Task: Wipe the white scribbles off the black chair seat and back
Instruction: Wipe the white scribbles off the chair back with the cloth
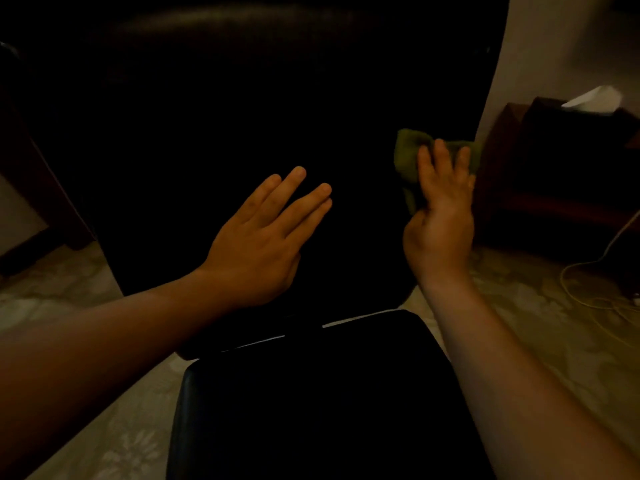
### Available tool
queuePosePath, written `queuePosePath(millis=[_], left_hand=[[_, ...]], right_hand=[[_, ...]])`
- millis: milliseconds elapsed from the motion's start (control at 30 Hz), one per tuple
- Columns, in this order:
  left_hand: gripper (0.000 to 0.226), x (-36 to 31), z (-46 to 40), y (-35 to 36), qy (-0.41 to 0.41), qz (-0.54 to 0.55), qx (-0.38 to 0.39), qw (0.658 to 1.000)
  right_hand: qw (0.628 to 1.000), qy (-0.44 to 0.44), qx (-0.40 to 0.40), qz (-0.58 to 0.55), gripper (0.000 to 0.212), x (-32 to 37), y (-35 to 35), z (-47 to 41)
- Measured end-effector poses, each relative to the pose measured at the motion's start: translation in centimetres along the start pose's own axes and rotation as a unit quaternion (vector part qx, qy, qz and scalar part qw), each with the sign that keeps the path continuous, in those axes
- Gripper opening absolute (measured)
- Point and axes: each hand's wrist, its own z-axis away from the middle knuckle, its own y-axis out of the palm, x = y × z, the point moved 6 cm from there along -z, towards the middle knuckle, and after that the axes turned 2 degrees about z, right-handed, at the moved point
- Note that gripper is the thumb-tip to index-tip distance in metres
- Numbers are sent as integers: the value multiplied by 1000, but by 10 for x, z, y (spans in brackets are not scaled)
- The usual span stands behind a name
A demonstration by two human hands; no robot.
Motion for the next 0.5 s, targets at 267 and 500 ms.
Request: queuePosePath(millis=[267,500], left_hand=[[59,0,1,4,5,-14,6,1000],[61,1,-1,6,8,-20,2,1000]], right_hand=[[996,53,15,-72,63,16,-35,-118],[990,98,8,-104,53,14,-40,-101]])
